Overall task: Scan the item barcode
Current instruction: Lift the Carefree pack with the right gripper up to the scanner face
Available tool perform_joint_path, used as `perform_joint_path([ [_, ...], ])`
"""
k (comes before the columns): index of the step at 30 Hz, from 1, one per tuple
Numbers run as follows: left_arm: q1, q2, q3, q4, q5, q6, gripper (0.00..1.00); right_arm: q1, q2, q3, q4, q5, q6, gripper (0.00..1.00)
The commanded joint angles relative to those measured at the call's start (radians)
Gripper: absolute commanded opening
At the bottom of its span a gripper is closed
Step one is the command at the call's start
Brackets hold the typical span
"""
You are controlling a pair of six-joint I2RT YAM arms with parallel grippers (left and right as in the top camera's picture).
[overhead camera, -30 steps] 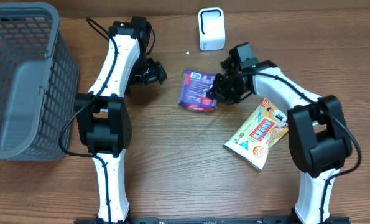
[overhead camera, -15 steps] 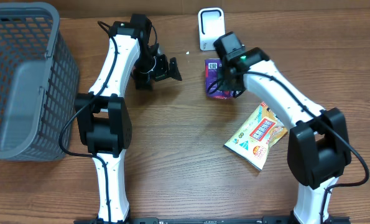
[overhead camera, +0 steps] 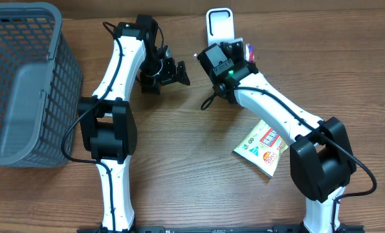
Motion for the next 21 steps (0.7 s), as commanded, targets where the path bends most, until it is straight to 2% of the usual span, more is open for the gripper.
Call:
perform_joint_path([
  [1, -0.002, -0.004, -0.004, -0.008, -0.072, -0.045, 1.00, 0.000, -0.039, 0.024, 0.077, 0.172, -0.124, 0.08],
  [9, -0.001, -0.004, -0.004, -0.010, -0.113, -0.078, 1.00, -0.002, -0.038, 0.024, 0.440, 0.169, -0.455, 0.04],
  [12, -0.001, -0.004, -0.004, -0.015, -0.124, -0.078, 1.00, -0.010, -0.034, 0.024, 0.544, 0.098, -0.624, 0.04],
  [14, -0.001, -0.004, -0.004, -0.021, -0.124, -0.078, 1.00, -0.017, -0.034, 0.024, 0.553, 0.079, -0.673, 0.07],
  [16, -0.001, -0.004, -0.004, -0.028, -0.124, -0.078, 1.00, -0.021, -0.034, 0.024, 0.519, 0.081, -0.659, 0.07],
  [19, -0.001, -0.004, -0.004, -0.027, -0.124, -0.078, 1.00, -0.016, -0.034, 0.024, 0.406, 0.053, -0.584, 0.04],
  [21, 0.003, -0.004, -0.004, -0.025, -0.124, -0.079, 1.00, -0.005, -0.034, 0.024, 0.296, -0.053, -0.550, 0.04],
])
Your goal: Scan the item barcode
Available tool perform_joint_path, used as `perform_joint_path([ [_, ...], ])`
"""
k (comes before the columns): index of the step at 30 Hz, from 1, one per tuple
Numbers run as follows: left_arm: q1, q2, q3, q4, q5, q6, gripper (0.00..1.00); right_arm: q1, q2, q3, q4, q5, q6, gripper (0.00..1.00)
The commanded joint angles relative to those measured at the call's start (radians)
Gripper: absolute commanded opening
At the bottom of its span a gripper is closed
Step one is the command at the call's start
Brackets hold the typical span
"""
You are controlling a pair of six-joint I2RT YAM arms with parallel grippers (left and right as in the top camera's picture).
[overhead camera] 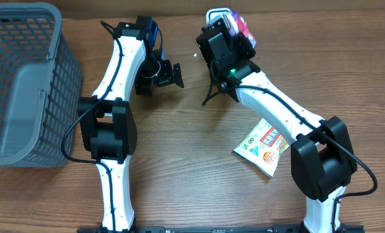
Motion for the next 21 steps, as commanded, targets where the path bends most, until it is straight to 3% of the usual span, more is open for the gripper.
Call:
perform_joint_path([
  [1, 0.005, -0.004, -0.004, -0.001, -0.010, -0.014, 1.00, 0.013, -0.034, 0.021, -0.108, -0.153, 0.038, 0.04],
  [4, 0.013, -0.004, -0.004, -0.003, -0.010, -0.017, 1.00, 0.037, -0.034, 0.021, -0.212, -0.243, 0.066, 0.04],
  [7, 0.018, -0.004, -0.004, -0.002, -0.010, -0.018, 1.00, 0.070, -0.034, 0.021, -0.280, -0.243, 0.083, 0.16],
  [9, 0.020, -0.004, -0.004, -0.002, -0.010, -0.018, 1.00, 0.095, -0.034, 0.021, -0.327, -0.243, 0.083, 0.45],
  [14, 0.020, -0.004, -0.004, -0.003, -0.010, -0.022, 1.00, 0.144, -0.034, 0.021, -0.407, -0.282, 0.084, 0.75],
  [15, 0.020, -0.004, -0.004, -0.003, -0.010, -0.025, 1.00, 0.154, -0.034, 0.021, -0.418, -0.333, 0.084, 0.99],
  [21, 0.021, -0.004, -0.004, -0.005, -0.010, -0.025, 1.00, 0.146, -0.056, 0.028, -0.459, -0.548, 0.147, 1.00],
])
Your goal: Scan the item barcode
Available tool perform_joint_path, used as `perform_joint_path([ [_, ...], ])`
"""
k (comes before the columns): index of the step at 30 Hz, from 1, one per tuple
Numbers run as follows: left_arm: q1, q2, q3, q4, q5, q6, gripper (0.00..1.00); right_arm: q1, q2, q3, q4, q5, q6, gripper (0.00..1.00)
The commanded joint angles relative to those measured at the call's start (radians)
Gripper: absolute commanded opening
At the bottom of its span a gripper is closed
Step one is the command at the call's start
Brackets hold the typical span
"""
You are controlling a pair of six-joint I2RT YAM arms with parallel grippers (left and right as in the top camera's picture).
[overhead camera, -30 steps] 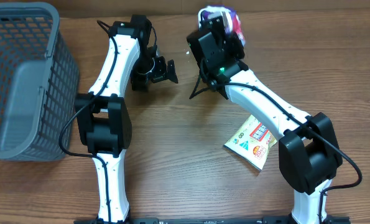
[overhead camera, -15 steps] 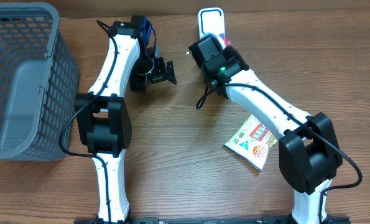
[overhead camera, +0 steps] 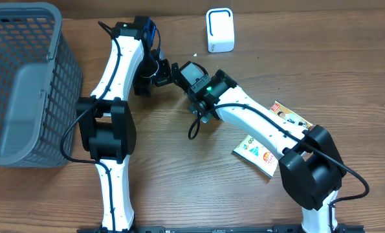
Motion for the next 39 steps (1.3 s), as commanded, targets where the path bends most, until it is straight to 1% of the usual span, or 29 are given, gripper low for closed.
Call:
perform_joint_path([
  [1, 0.008, -0.004, -0.004, -0.005, -0.009, -0.010, 1.00, -0.019, -0.063, 0.035, -0.016, -0.160, 0.078, 1.00],
  [5, 0.007, -0.004, -0.004, -0.010, -0.010, -0.010, 1.00, -0.063, -0.097, 0.083, -0.049, -0.266, 0.107, 1.00],
  [10, 0.007, -0.004, -0.004, -0.010, -0.024, -0.010, 1.00, -0.180, -0.130, 0.156, -0.096, -0.541, 0.107, 1.00],
  [13, 0.008, -0.004, -0.004, -0.009, -0.024, -0.013, 1.00, -0.261, -0.129, 0.159, -0.094, -0.669, 0.107, 1.00],
  [16, 0.008, -0.004, -0.004, -0.004, -0.048, -0.056, 1.00, -0.332, -0.117, 0.148, -0.092, -0.775, 0.107, 1.00],
  [17, 0.010, -0.004, -0.004, 0.002, -0.078, -0.100, 1.00, -0.354, -0.109, 0.142, -0.090, -0.822, 0.107, 1.00],
  [19, 0.013, -0.004, -0.004, 0.008, -0.110, -0.154, 1.00, -0.364, -0.097, 0.113, -0.071, -0.838, 0.107, 0.98],
  [22, 0.014, -0.004, -0.004, 0.008, -0.154, -0.203, 1.00, -0.364, -0.082, 0.080, -0.043, -0.827, 0.114, 0.98],
  [28, 0.012, -0.004, -0.004, 0.009, -0.177, -0.209, 1.00, -0.367, -0.039, 0.051, -0.008, -0.639, 0.298, 0.99],
  [31, 0.012, -0.004, -0.004, 0.008, -0.201, -0.208, 1.00, -0.375, -0.021, 0.051, 0.011, -0.649, 0.312, 0.99],
  [35, 0.013, -0.004, -0.004, 0.009, -0.220, -0.208, 1.00, -0.417, -0.015, 0.051, 0.014, -0.697, 0.312, 0.89],
  [38, 0.013, -0.004, -0.004, 0.009, -0.223, -0.208, 1.00, -0.440, -0.014, 0.051, 0.013, -0.755, 0.308, 0.89],
  [39, 0.013, -0.004, -0.004, 0.009, -0.223, -0.208, 1.00, -0.446, -0.013, 0.051, 0.013, -0.770, 0.308, 0.88],
])
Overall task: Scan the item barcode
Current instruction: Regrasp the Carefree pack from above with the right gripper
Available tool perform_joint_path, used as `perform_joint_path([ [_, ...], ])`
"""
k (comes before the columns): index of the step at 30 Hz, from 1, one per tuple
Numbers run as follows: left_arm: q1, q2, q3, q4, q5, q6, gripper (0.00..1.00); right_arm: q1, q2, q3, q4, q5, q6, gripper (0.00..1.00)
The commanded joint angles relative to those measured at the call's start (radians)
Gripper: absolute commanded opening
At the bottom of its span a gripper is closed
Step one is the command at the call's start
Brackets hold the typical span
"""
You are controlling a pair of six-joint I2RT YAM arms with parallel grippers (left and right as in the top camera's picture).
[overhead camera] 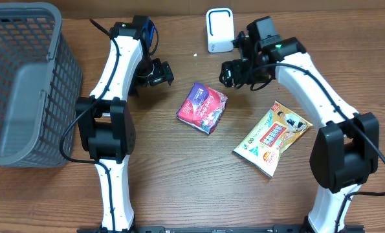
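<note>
A purple and red packet (202,107) lies flat on the wooden table (179,175), in the middle, with nothing touching it. The white barcode scanner (219,30) stands at the back edge. My right gripper (233,71) hovers just right of and below the scanner, open and empty, a short way up and right of the packet. My left gripper (160,72) hangs open to the upper left of the packet, also empty.
A yellow snack packet (272,137) lies to the right of the purple one, under the right arm. A large grey mesh basket (24,84) fills the table's left side.
The purple and red packet now lies on the table in the middle. My right gripper, which was low beside the left gripper, has drawn back to the right near the scanner and is open.
My right gripper held the packet just below the scanner, then right up against it. After that it was down in the middle beside the left gripper, clear of the scanner. Now the packet lies loose on the table and the right gripper is away from it.
</note>
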Motion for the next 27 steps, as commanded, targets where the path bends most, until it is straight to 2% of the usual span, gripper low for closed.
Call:
perform_joint_path([
  [1, 0.006, -0.004, -0.004, 0.001, -0.023, -0.020, 1.00, -0.032, 0.008, -0.005, 0.001, -0.091, 0.008, 0.82],
  [9, 0.005, -0.004, -0.004, 0.008, -0.023, -0.020, 1.00, -0.009, 0.110, -0.005, -0.010, -0.144, 0.008, 0.73],
  [14, 0.005, -0.004, -0.004, 0.008, -0.023, -0.020, 1.00, 0.003, 0.145, -0.006, -0.014, -0.189, 0.008, 0.73],
  [18, 0.005, -0.004, -0.004, 0.009, -0.023, -0.020, 1.00, 0.008, 0.147, -0.015, -0.014, -0.190, -0.003, 0.66],
  [22, 0.005, -0.004, -0.004, 0.009, -0.023, -0.020, 1.00, 0.011, 0.147, -0.027, -0.024, -0.264, -0.106, 0.64],
  [27, 0.005, -0.004, -0.004, 0.009, -0.023, -0.020, 1.00, 0.012, 0.147, -0.066, -0.002, -0.264, -0.132, 0.64],
])
